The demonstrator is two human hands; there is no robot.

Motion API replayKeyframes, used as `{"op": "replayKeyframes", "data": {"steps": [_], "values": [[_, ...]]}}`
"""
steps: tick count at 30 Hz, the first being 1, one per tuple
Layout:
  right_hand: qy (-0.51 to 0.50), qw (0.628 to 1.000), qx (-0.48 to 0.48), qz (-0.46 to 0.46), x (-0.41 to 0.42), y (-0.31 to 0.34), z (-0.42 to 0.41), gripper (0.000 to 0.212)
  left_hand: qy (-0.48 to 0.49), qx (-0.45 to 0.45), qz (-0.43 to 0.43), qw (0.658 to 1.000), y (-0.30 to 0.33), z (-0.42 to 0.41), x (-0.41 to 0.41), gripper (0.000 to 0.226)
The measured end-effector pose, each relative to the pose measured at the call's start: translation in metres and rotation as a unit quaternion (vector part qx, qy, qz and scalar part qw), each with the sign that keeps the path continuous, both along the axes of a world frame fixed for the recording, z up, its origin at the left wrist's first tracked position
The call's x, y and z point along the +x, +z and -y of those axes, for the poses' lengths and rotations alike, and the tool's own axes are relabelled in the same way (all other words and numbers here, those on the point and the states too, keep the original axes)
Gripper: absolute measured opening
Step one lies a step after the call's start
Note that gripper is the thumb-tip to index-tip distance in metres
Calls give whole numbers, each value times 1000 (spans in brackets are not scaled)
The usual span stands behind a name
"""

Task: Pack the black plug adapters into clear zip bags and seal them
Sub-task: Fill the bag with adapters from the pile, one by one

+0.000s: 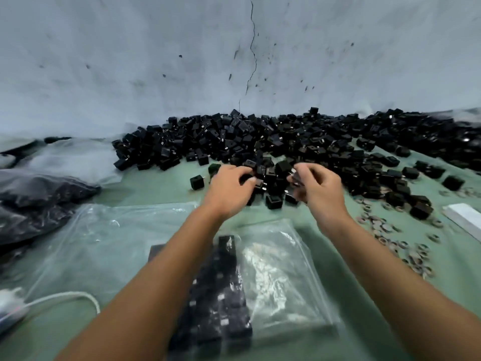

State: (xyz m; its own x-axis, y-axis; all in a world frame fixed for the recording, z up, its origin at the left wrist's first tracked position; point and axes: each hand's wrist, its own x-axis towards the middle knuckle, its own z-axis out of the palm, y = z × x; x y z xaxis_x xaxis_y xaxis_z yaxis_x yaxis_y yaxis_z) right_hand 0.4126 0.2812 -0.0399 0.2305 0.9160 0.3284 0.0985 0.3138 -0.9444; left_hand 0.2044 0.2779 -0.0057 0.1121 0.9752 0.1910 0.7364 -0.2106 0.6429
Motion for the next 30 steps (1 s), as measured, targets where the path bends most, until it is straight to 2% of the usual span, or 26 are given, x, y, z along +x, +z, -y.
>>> {"op": "replayKeyframes", "data": {"steps": [2,4,5,8,10,15,17,20,23,30], "values": [[28,995,-48,-88,7,-19,32,18,-80,28,-4,996,0,29,21,32],[51,991,-74,-102,14,-39,58,10,-171,24,-73,982,-9,55,41,36],[67,989,-79,-104,18,-46,66,14,-199,15,-112,973,-14,63,48,39],[119,982,-90,-116,30,-51,77,26,-216,-9,-199,956,-18,73,56,47],[128,982,-99,-99,37,-47,79,28,-231,-18,-228,946,-11,72,57,44],[124,986,-115,-5,46,-34,84,39,-256,1,-254,933,18,58,46,17],[137,981,-135,32,53,-27,85,36,-265,-7,-244,933,24,53,42,14],[252,953,-149,84,56,-17,87,38,-268,-40,-228,935,30,49,38,16],[361,917,-142,95,52,-12,89,43,-270,-54,-222,935,33,43,37,19],[432,875,-121,181,25,-24,89,33,-330,-40,-140,933,32,52,42,17]]}}
